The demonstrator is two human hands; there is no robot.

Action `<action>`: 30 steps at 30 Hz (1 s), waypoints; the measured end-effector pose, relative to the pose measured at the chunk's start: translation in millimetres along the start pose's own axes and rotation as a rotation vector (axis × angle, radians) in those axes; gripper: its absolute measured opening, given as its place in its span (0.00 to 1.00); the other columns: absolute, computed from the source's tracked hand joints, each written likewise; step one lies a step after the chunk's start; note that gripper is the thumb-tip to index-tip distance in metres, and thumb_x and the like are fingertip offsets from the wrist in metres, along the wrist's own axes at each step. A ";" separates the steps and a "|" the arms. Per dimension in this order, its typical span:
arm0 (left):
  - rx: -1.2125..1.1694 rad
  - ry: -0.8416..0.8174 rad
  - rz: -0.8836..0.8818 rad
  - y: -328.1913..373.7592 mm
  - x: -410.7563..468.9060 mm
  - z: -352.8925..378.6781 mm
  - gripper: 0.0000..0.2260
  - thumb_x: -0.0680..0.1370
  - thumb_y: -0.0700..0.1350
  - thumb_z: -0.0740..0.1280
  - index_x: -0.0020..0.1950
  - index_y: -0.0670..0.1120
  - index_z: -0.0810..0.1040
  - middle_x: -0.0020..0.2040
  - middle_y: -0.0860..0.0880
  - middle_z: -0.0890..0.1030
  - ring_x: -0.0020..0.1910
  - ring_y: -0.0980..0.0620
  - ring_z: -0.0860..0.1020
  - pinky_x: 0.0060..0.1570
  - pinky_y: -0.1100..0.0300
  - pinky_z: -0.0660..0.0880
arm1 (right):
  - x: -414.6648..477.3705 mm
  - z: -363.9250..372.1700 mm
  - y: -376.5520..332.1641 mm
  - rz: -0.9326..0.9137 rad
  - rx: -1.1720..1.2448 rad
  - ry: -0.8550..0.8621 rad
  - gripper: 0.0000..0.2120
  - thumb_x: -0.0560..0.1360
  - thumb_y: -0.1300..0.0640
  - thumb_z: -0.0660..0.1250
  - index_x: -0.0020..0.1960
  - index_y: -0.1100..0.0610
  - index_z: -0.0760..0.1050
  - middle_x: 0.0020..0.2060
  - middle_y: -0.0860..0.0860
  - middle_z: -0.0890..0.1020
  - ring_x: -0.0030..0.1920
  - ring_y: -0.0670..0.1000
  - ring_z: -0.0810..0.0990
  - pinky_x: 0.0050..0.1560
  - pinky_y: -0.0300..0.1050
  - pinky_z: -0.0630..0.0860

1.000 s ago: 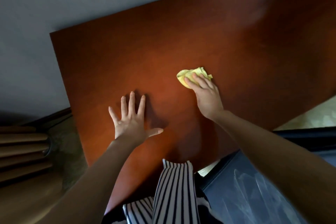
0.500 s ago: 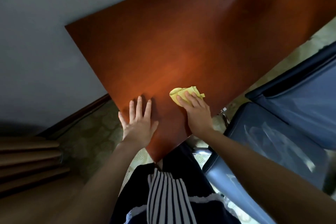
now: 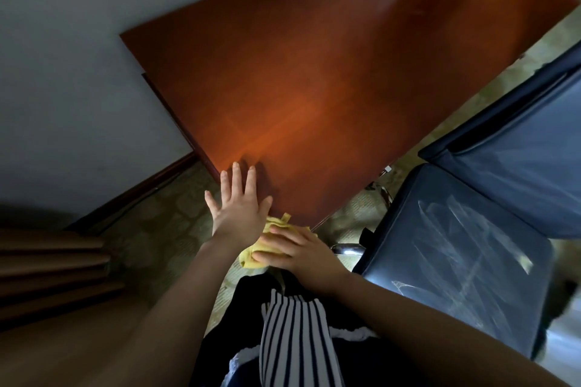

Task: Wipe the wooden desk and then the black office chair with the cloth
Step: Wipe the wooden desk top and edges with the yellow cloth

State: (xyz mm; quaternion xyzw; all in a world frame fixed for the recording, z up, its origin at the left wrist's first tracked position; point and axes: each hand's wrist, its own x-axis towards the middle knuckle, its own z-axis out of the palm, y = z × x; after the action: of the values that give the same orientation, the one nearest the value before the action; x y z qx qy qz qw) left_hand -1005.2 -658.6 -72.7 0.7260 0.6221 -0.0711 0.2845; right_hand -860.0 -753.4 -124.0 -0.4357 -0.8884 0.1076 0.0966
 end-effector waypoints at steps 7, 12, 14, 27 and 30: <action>0.037 -0.080 0.055 35.2 21.7 6.1 0.30 0.81 0.59 0.49 0.77 0.50 0.39 0.76 0.48 0.34 0.75 0.46 0.33 0.69 0.38 0.36 | -27.4 -37.1 78.4 0.213 0.056 -0.023 0.22 0.74 0.57 0.56 0.66 0.48 0.74 0.67 0.50 0.74 0.68 0.55 0.70 0.60 0.55 0.71; 0.134 -0.111 0.102 73.0 44.5 19.3 0.33 0.80 0.62 0.50 0.77 0.50 0.38 0.76 0.47 0.32 0.75 0.45 0.33 0.69 0.37 0.37 | -45.6 -62.8 156.7 0.424 0.053 0.020 0.30 0.70 0.75 0.61 0.68 0.53 0.72 0.69 0.54 0.71 0.71 0.59 0.66 0.64 0.59 0.69; 0.166 -0.105 0.120 87.1 51.4 23.2 0.34 0.79 0.62 0.51 0.77 0.50 0.38 0.76 0.47 0.33 0.75 0.44 0.33 0.69 0.37 0.38 | -51.2 -71.2 185.6 0.497 0.046 0.043 0.35 0.67 0.79 0.61 0.70 0.53 0.69 0.70 0.54 0.69 0.72 0.58 0.64 0.67 0.57 0.67; 0.257 -0.058 0.028 145.4 77.5 37.2 0.34 0.79 0.64 0.47 0.77 0.49 0.37 0.76 0.45 0.34 0.75 0.44 0.34 0.69 0.37 0.37 | -57.3 -130.6 349.3 0.896 0.071 -0.092 0.33 0.76 0.72 0.57 0.76 0.51 0.56 0.76 0.55 0.55 0.76 0.56 0.51 0.73 0.47 0.51; 0.248 -0.045 0.016 140.4 70.5 39.1 0.33 0.79 0.63 0.47 0.77 0.49 0.37 0.77 0.46 0.34 0.75 0.44 0.34 0.69 0.37 0.36 | -43.1 -133.9 353.0 1.059 0.146 -0.007 0.28 0.79 0.70 0.53 0.75 0.52 0.59 0.76 0.55 0.57 0.76 0.56 0.51 0.73 0.47 0.53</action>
State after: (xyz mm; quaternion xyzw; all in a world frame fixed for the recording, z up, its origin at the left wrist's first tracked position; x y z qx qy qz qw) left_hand -847.7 -626.4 -91.8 0.7587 0.5963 -0.1614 0.2067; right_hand -532.6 -562.6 -96.2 -0.8161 -0.5376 0.2044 0.0561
